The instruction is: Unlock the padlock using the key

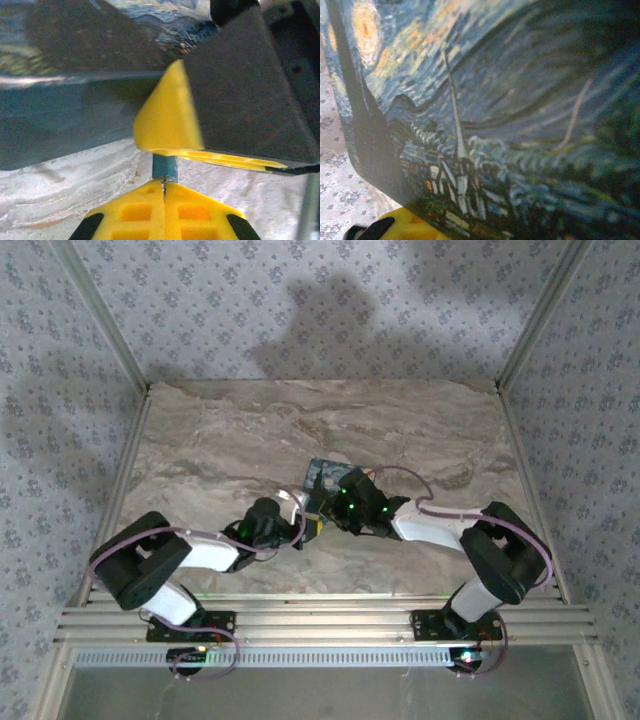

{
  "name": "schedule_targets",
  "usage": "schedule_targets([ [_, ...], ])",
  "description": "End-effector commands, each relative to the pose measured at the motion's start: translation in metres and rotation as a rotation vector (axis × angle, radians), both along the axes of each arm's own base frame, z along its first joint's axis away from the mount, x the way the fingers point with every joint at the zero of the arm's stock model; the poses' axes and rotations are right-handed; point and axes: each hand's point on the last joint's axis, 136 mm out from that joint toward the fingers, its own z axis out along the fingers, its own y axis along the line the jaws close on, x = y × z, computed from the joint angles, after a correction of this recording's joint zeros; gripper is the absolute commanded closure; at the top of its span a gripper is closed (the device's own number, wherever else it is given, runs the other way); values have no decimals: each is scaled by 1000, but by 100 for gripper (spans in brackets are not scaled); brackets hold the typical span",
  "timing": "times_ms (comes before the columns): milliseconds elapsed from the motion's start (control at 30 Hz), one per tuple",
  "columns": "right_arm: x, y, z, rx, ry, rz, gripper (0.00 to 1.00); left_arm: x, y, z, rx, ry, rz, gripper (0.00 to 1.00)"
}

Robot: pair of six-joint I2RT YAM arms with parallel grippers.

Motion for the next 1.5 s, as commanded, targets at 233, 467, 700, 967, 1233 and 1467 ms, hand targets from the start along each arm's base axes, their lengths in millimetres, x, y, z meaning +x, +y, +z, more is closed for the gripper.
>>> schedule_targets([
  [233,-5,3,13,-10,41,49,99,3,3,1,213,-263,-32,100],
  [467,-7,4,9,-11,60,49,89,0,7,-4,260,-319,-19,100],
  [700,-7,5,7,0,66,41,74,-3,9,-5,226,-309,-1,100],
  [967,-7,5,8,4,59,33,56,-5,3,-16,186,-256,3,100],
  [1233,-9,3,4,-8,60,26,47,-4,6,-16,182,-250,23,100],
  [1467,-13,-2,4,-37,42,17,43,-3,12,-19,203,-249,44,100],
])
